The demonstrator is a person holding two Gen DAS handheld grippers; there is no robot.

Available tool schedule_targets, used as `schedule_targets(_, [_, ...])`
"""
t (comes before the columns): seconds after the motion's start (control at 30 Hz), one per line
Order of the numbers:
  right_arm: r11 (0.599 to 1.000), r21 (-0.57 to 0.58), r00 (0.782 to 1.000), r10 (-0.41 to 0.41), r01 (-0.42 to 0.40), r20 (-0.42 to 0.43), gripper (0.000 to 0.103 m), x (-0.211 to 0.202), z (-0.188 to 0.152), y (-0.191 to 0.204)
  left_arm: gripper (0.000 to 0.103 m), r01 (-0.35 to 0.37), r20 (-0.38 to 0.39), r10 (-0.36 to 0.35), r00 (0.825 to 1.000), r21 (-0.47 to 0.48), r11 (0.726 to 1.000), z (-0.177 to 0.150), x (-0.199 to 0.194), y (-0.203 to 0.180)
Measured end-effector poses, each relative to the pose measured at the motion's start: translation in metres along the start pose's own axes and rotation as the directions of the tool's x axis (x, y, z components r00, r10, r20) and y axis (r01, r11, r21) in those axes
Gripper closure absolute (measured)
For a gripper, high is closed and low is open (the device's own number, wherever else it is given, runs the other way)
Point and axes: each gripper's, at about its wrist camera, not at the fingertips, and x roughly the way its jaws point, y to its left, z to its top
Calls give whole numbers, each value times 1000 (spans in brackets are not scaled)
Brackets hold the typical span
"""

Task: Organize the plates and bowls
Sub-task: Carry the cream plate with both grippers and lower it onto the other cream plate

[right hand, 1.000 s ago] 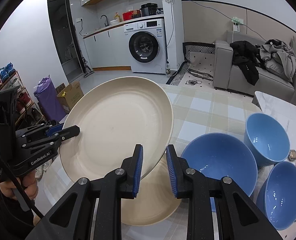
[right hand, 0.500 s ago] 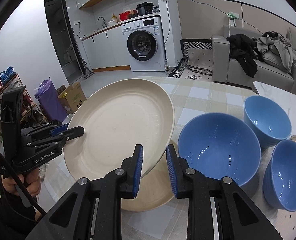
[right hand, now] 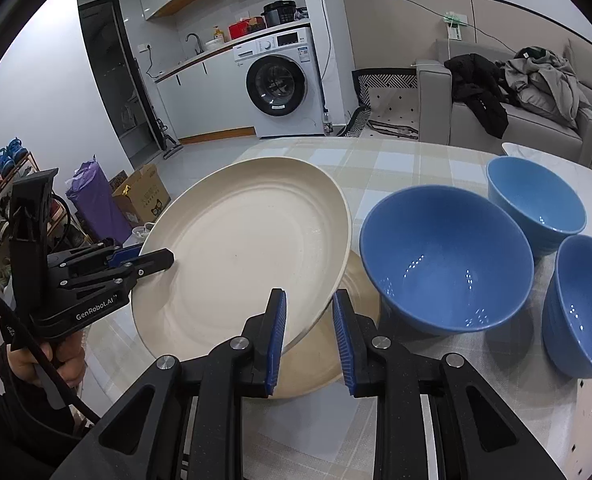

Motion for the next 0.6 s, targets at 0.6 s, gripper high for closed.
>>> schedule_targets(0.6, [999,36,999,-7,9,-49,77,30,-19,1,85,-8,-67,8,998,0,1000,-16,54,17])
